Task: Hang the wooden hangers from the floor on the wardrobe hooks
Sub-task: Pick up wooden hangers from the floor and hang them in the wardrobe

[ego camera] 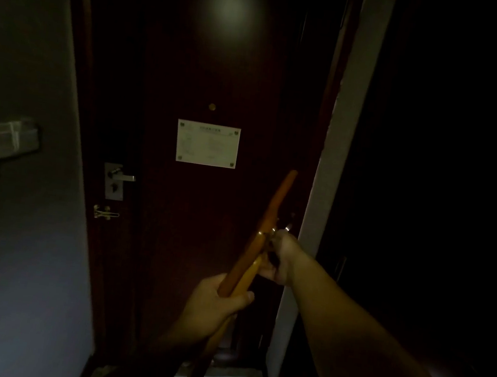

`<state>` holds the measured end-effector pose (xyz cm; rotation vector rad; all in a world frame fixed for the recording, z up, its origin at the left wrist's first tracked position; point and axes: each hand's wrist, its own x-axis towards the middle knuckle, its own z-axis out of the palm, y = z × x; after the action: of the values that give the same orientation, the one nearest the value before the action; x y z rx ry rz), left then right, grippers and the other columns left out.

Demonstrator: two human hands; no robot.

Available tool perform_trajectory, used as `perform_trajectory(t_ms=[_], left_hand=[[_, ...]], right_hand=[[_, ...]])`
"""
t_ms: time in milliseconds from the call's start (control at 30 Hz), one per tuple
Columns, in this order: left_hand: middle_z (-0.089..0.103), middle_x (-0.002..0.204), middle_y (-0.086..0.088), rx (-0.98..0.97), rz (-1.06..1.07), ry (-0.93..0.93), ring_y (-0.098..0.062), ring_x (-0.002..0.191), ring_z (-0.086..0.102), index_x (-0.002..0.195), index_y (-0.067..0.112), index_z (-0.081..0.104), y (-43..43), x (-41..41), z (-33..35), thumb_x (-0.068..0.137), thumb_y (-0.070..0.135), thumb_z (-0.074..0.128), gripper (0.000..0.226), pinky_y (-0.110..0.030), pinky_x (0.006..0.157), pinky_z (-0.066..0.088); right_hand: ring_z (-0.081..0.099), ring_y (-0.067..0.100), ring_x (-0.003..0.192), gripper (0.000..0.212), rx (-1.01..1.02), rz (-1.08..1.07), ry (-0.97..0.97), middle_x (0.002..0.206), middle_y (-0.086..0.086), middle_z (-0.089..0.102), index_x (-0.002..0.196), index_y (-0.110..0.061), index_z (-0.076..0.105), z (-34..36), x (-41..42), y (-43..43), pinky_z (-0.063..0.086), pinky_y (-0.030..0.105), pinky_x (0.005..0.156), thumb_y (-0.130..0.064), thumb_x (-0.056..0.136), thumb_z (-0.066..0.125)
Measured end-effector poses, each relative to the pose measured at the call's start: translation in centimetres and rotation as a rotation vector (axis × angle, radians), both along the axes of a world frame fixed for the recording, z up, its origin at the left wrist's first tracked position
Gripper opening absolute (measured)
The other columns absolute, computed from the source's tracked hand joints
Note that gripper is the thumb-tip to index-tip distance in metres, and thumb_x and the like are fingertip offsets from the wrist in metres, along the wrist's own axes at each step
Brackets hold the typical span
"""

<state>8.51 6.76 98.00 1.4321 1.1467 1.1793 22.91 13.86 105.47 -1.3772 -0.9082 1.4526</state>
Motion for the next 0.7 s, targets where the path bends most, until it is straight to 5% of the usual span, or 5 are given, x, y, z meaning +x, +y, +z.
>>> perform_trajectory(t_ms=[167,267,433,533,700], left_hand=[[0.069,0.058,0.005,0.007,0.1,-0.127,-0.006,0.054,0.064,0.079,0.019,0.074,1.1,0.4,2.4,0.087,0.015,0.073,0.009,-0.019,0.052,0.047],[0.068,0.056,0.008,0.024,0.131,-0.122,-0.005,0.054,0.063,0.084,0.022,0.074,1.4,0.3,3.5,0.087,0.024,0.072,0.005,-0.016,0.049,0.044],[0.072,0.066,0.002,0.024,0.129,-0.099,-0.008,0.063,0.07,0.081,0.017,0.072,0.4,0.3,4.3,0.088,0.021,0.069,0.009,-0.013,0.048,0.046],[0.075,0.08,-0.01,0.04,0.055,-0.012,-0.026,0.079,0.073,0.088,0.018,0.072,-0.4,0.1,4.5,0.089,0.022,0.066,0.008,-0.029,0.063,0.055],[0.072,0.084,-0.006,0.082,-0.104,0.003,-0.022,0.081,0.07,0.101,0.026,0.068,-2.4,-0.7,5.3,0.089,0.046,0.062,0.024,-0.034,0.071,0.053]], right_hand=[[0.072,0.031,0.1,0.059,0.095,0.163,-0.21,0.105,0.015,0.076,0.113,-0.015,0.07,-0.2,-0.8,-1.5,0.057,0.042,0.087,-0.062,0.099,0.037],[0.071,0.028,0.097,0.042,0.193,0.214,-0.12,0.091,0.007,0.074,0.1,-0.018,0.071,-0.3,-1.4,-3.6,0.055,0.047,0.094,-0.048,0.103,0.041],[0.071,0.022,0.098,0.03,0.276,0.196,-0.179,0.107,0.008,0.075,0.112,-0.01,0.071,0.5,-2.2,-5.9,0.058,0.043,0.093,-0.033,0.094,0.064],[0.072,0.019,0.094,0.032,0.262,0.133,-0.28,0.102,0.007,0.076,0.107,-0.008,0.069,1.4,-3.0,-7.6,0.057,0.04,0.092,-0.033,0.087,0.075],[0.067,0.019,0.101,0.017,0.235,0.016,-0.313,0.105,0.005,0.072,0.098,-0.015,0.067,2.9,-3.5,-10.5,0.053,0.04,0.097,-0.025,0.087,0.076]])
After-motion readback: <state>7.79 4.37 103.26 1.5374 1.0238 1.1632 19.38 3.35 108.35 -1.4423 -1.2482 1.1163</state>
